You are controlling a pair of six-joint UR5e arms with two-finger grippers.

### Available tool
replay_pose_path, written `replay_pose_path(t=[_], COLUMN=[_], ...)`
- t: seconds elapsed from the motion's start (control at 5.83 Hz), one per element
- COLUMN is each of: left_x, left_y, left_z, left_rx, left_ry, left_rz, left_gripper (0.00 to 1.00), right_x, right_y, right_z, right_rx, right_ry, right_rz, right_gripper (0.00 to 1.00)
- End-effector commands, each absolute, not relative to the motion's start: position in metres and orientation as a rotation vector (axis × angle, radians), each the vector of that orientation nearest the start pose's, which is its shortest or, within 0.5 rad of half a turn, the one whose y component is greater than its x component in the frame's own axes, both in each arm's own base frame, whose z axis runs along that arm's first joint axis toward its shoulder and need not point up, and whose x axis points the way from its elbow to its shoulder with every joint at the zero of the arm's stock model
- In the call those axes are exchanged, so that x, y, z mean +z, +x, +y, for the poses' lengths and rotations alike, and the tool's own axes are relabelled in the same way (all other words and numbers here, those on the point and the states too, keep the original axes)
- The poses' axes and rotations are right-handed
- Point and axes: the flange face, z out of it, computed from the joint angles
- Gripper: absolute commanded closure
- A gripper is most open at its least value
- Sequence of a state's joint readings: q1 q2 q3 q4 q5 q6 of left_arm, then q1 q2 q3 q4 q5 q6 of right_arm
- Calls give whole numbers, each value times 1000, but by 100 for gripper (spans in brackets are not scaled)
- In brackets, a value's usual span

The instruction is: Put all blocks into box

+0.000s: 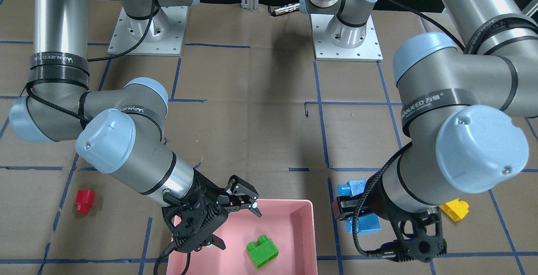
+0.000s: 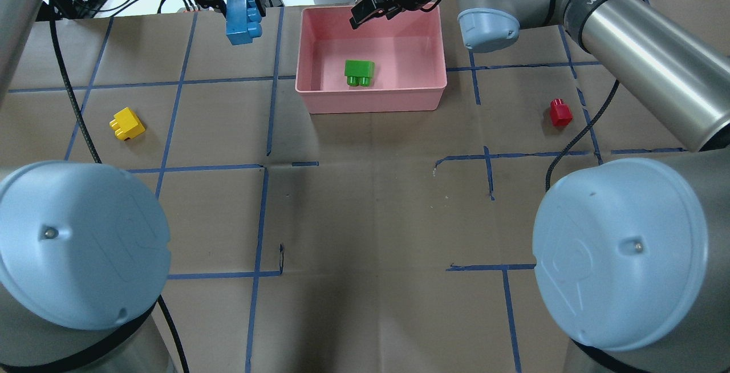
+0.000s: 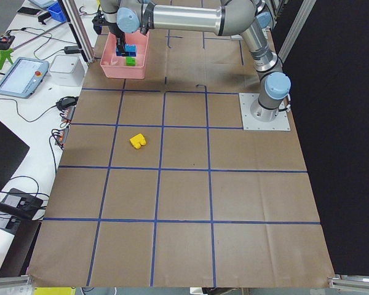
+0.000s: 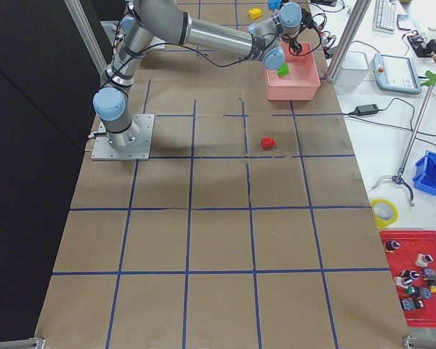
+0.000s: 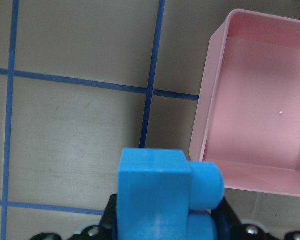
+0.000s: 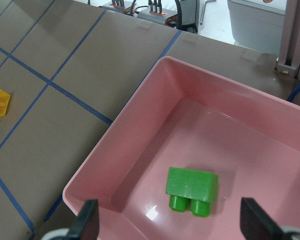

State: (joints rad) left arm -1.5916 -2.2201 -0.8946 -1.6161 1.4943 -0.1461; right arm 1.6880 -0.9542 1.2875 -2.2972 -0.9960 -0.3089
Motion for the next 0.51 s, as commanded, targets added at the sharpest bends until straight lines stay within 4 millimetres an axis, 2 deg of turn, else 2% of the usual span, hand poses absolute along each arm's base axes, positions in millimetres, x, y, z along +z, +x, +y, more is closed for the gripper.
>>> replay_pose_path(t=[0.0,0.17,0.34], left_x=[388,374,357], left_y=[-192,-226,-255], left_z=[-768,-785,-793], left_rx=[7,-15,-22], left_ry=[-215,-253,-285], left_rz=[3225,3224,3219], left_gripper=[90,90,90], right_x=[351,372,402], right_y=[236,159,114], right_z=[-700,-692,-686], right_rx=[-402,-264,-297], right_ry=[-598,-486,-442], right_rz=[2557,2831,3003], right_gripper=[0,0,0])
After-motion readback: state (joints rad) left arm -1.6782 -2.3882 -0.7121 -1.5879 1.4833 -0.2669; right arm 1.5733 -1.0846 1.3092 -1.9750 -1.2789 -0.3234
